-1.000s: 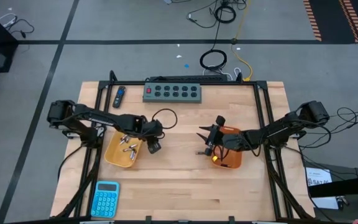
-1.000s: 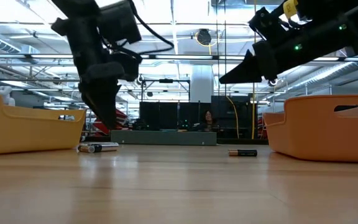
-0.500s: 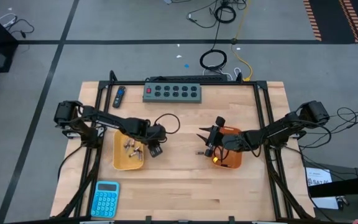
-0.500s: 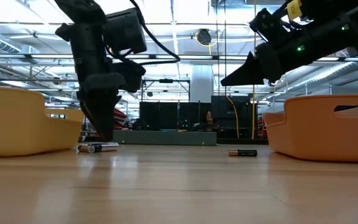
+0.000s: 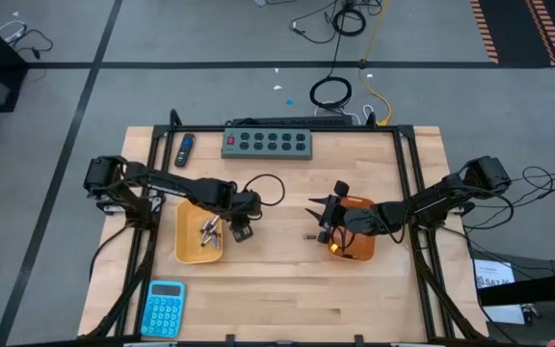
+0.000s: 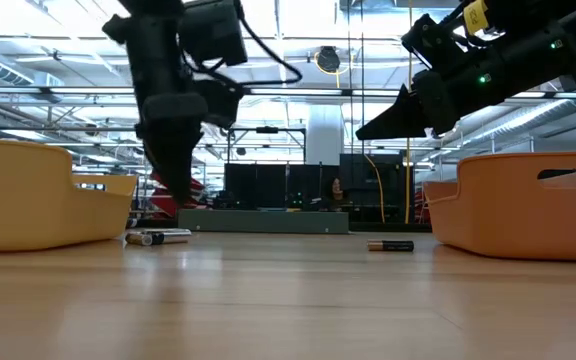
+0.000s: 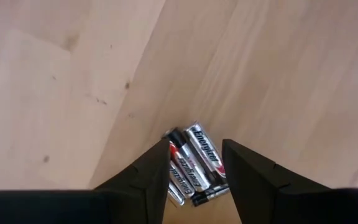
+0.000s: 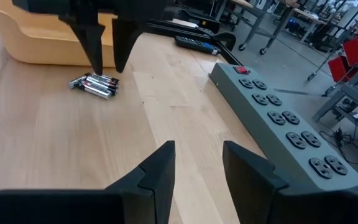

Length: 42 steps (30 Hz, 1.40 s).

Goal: Sort batteries
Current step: Put the silver battery into the yellow bin

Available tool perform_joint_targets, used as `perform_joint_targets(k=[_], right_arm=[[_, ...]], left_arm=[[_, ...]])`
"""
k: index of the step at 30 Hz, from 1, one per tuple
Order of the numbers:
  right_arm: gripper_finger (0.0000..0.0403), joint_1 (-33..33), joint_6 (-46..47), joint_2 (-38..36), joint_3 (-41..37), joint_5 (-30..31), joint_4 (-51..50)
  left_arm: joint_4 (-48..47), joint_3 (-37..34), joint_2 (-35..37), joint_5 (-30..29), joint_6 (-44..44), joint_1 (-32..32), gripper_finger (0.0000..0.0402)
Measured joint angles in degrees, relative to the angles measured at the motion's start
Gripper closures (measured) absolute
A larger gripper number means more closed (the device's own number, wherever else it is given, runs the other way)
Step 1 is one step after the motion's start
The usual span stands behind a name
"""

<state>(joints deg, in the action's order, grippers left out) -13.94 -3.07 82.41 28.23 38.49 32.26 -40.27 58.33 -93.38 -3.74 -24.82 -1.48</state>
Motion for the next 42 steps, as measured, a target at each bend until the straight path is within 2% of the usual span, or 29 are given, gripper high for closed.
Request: perform_joint_targets(k=[3,8,16,21,28,37,42], right_arm=[[0.0277,0.2,0.5,0.0,0.0,-0.2,0.0],[0.0277,1.1,1.0,0.0,0.0,-5.8,2.1],[0.0277,3.0,-2.0,-0.7,1.4,-7.6,1.8],[0.0277,4.0,-0.6,-0.6,2.0,-8.3,1.3],[0.0277,1.3,-1.8,-0.7,1.9,-4.1,0.0],[0.0277,3.8,-4.1,-0.8,3.5,-5.4,-0.9],[0.0277,4.5,-7.7,-0.8,3.7,-4.0,-2.8]], left_arm=[[-2.3,2.4,-0.2,-0.5,1.2,-0.3,0.0246],[-5.0,5.3,-2.3,-3.4,2.1,-3.5,0.0246],[-6.1,5.7,-5.5,-3.1,9.6,-7.0,0.0246],[-5.6,5.7,-6.1,-1.6,1.2,-6.8,0.0246],[-5.9,5.7,-6.2,-2.9,-9.1,-11.9,0.0247],[-9.3,5.7,-6.2,-10.0,-10.5,-13.9,0.0247],[-9.9,5.7,-6.2,-18.0,-7.4,-16.7,0.0247]])
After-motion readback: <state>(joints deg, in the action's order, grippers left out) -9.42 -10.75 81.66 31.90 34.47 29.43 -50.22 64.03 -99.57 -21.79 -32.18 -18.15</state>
